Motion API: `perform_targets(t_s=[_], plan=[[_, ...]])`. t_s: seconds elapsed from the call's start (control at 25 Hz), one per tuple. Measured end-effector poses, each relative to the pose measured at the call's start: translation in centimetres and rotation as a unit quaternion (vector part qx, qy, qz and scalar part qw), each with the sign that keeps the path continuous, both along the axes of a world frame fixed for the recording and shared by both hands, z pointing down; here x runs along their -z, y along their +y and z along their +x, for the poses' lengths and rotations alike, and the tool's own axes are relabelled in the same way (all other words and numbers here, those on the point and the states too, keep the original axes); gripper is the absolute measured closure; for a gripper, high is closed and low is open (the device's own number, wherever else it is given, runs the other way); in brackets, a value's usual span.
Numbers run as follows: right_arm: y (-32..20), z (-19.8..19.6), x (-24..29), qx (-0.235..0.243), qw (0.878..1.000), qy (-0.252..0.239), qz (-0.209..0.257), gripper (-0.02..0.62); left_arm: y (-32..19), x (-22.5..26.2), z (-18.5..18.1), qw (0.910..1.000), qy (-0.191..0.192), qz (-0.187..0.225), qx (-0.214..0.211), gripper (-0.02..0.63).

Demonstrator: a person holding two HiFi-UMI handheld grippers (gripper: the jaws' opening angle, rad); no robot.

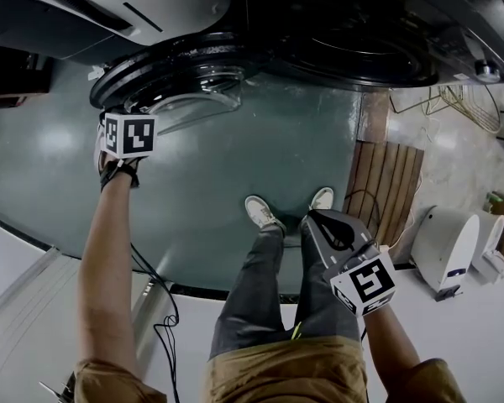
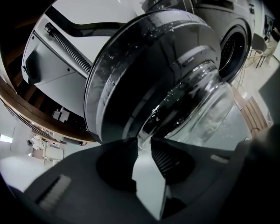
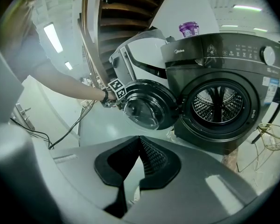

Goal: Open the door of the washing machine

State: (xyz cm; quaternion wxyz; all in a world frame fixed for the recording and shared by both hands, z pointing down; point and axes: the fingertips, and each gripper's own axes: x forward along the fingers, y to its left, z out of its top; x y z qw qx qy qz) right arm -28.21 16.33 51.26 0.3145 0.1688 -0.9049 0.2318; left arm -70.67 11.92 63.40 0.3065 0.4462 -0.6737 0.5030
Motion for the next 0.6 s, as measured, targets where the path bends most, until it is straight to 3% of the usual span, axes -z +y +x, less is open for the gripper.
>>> perform_targets(t_s=[0.44, 0.6], plan=[[-0.4, 1.1, 1.1, -0.006, 1.000, -0.004, 0.008, 0.591, 0.9, 0.2, 1.0, 1.0000, 0.006, -0.001, 0.006, 0.456], [-1.1, 1.9, 2.1, -0.010, 1.000, -0.006, 0.018, 0.591, 1.0, 1.6, 1.5, 0.9998, -0.015, 0.014, -0.005, 0.500]])
